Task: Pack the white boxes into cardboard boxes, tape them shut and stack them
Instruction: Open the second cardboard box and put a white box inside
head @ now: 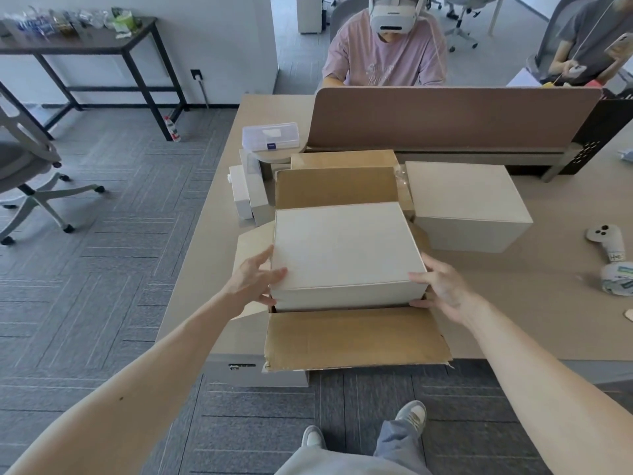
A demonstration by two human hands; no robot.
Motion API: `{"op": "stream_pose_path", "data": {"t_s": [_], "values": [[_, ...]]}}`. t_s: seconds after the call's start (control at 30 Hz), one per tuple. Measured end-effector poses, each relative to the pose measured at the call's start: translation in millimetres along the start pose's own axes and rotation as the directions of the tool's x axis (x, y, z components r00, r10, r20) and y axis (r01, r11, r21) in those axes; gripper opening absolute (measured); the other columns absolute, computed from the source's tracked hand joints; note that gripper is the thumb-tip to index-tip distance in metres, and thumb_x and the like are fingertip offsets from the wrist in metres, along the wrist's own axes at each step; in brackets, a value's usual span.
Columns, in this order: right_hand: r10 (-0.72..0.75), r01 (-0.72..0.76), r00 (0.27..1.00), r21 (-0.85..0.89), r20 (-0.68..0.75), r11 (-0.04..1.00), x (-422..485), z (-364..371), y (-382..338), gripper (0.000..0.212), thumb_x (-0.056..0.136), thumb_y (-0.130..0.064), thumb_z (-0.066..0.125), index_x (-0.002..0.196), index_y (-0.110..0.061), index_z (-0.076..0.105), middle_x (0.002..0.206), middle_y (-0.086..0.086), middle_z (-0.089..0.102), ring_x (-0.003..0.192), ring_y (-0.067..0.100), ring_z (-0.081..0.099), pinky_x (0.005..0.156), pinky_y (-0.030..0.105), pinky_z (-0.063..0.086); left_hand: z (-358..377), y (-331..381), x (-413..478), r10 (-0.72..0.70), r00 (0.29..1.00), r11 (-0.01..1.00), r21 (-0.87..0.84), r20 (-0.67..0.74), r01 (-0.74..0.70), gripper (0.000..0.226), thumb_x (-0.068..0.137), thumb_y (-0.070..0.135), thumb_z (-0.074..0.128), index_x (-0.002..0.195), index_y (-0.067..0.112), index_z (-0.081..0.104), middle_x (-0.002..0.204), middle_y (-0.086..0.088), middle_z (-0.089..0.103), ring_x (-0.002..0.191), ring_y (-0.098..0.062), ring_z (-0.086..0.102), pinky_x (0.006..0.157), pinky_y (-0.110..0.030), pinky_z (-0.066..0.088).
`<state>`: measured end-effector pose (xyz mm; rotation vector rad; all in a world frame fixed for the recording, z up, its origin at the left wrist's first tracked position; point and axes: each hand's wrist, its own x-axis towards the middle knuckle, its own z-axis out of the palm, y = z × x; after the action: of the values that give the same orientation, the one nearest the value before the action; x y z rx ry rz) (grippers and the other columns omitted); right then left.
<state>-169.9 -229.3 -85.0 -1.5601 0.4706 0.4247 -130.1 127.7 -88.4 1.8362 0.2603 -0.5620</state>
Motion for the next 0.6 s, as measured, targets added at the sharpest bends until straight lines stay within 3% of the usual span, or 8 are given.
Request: {"op": "stream_pose_path", "data": {"t_s": [0.07,0.13,0.27,0.37,0.43,0.5,0.6], "values": [[-0.026,0.025,1.000,-0.050,-0.004,0.998,3,0,7,0.055,0.093,-0.003,0.057,0.136,-0.038,0.053,0.123,-0.011,0.064,0.110,0.018,0.057,0.089,0.045,0.055,3,-2,7,-0.002,0.999,0.994,0.105,-0.038,0.006,0.068,0.092,0.014,0.069,0.151,0.030,0.041,0.096,-0.013,0.068,0.077,-0.022,0.061,0.066,-0.037,0.063],[-0.051,0.046,0.998,-0.131,-0.034,0.990,7,1,15,0.058,0.093,0.005,0.055,0.139,-0.031,0.052,0.124,-0.009,0.064,0.110,0.015,0.059,0.089,0.040,0.056,7,-3,12,-0.018,0.997,0.980,0.198,-0.079,0.033,0.067,0.087,0.004,0.068,0.147,0.027,0.049,0.097,-0.012,0.066,0.078,-0.022,0.063,0.066,-0.037,0.063],[-0.113,0.086,0.992,-0.328,-0.064,0.941,13,3,28,0.072,0.082,0.019,0.054,0.145,-0.016,0.046,0.145,0.003,0.052,0.129,0.015,0.052,0.094,0.033,0.053,15,-5,14,-0.003,0.993,0.943,0.329,-0.116,0.041,0.075,0.077,-0.012,0.060,0.141,0.026,0.054,0.071,-0.010,0.061,0.061,-0.024,0.064,0.066,-0.042,0.064],[-0.123,0.068,0.984,-0.364,-0.132,0.929,14,1,29,0.079,0.080,0.022,0.051,0.150,-0.010,0.035,0.147,0.010,0.048,0.135,0.021,0.046,0.104,0.032,0.046,18,-7,16,0.031,0.982,0.927,0.373,-0.188,0.042,0.067,0.074,-0.013,0.062,0.129,0.024,0.062,0.081,-0.019,0.071,0.062,-0.027,0.071,0.064,-0.041,0.064],[-0.133,0.057,0.969,-0.332,-0.208,0.942,16,-2,31,0.075,0.079,0.020,0.053,0.147,-0.010,0.041,0.138,0.013,0.056,0.122,0.022,0.058,0.093,0.031,0.053,18,-8,18,0.036,0.969,0.929,0.366,-0.245,0.058,0.055,0.071,-0.012,0.066,0.116,0.020,0.067,0.077,-0.018,0.073,0.062,-0.029,0.073,0.067,-0.043,0.063],[-0.146,0.062,0.953,-0.301,-0.265,0.952,17,-2,33,0.064,0.081,0.016,0.055,0.141,-0.008,0.051,0.128,0.013,0.064,0.092,0.019,0.067,0.076,0.032,0.059,17,-9,19,0.030,0.955,0.936,0.343,-0.295,0.076,0.045,0.069,-0.012,0.068,0.103,0.017,0.068,0.075,-0.016,0.073,0.059,-0.027,0.072,0.069,-0.044,0.063],[-0.187,0.078,0.927,-0.322,-0.325,0.943,17,1,39,0.044,0.089,0.009,0.055,0.129,-0.007,0.061,0.113,0.010,0.070,0.058,0.017,0.060,0.063,0.027,0.056,19,-11,18,0.033,0.941,0.940,0.330,-0.336,0.084,0.037,0.066,-0.008,0.070,0.092,0.018,0.067,0.074,-0.013,0.072,0.058,-0.024,0.072,0.067,-0.042,0.063]]}}
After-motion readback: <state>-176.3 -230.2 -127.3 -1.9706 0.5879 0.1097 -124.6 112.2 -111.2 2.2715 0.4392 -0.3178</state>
